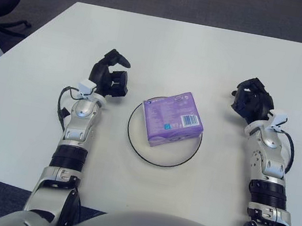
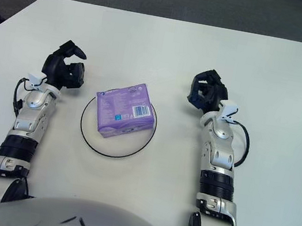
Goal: Put the tissue paper into the plate.
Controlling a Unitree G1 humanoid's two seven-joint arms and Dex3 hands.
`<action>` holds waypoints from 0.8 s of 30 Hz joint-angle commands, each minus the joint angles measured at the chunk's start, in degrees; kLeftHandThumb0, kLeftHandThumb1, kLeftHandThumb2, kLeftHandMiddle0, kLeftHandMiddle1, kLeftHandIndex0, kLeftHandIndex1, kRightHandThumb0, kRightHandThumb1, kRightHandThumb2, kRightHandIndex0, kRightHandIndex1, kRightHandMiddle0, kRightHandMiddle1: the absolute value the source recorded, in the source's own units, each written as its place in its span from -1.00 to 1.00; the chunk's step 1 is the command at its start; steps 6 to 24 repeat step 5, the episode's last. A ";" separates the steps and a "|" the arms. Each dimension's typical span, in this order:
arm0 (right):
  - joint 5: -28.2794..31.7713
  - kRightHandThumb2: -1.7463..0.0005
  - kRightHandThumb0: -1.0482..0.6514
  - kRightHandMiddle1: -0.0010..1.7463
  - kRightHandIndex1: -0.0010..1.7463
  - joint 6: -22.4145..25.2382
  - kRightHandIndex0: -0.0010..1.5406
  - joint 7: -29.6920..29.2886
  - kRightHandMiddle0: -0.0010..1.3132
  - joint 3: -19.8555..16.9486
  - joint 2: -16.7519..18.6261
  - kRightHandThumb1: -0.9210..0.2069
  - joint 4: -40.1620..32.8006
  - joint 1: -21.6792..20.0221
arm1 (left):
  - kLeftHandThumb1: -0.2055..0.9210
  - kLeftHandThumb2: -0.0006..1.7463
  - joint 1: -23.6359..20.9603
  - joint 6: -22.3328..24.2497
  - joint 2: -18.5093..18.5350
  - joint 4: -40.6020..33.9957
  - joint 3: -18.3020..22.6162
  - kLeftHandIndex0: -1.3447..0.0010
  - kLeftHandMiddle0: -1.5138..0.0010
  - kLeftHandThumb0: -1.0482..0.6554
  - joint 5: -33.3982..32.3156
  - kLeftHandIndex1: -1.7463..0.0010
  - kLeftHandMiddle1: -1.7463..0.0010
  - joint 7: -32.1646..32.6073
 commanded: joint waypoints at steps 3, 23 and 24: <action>0.77 -0.43 -0.31 1.00 1.00 -4.02 0.49 1.36 -0.14 0.25 4.89 -0.03 7.29 4.89 | 0.05 0.42 9.49 -0.27 -3.60 5.50 -0.84 0.17 -0.73 -0.31 -0.72 -1.00 -1.00 -0.49; 0.67 -0.45 -0.31 1.00 1.00 -4.67 0.52 1.54 -0.12 0.25 4.84 -0.01 8.19 4.73 | 0.05 0.42 9.48 -0.32 -3.59 5.57 -0.89 0.17 -0.73 -0.31 -0.62 -1.00 -1.00 -0.44; 0.67 -0.45 -0.31 1.00 1.00 -4.67 0.52 1.54 -0.12 0.25 4.84 -0.01 8.19 4.73 | 0.05 0.42 9.48 -0.32 -3.59 5.57 -0.89 0.17 -0.73 -0.31 -0.62 -1.00 -1.00 -0.44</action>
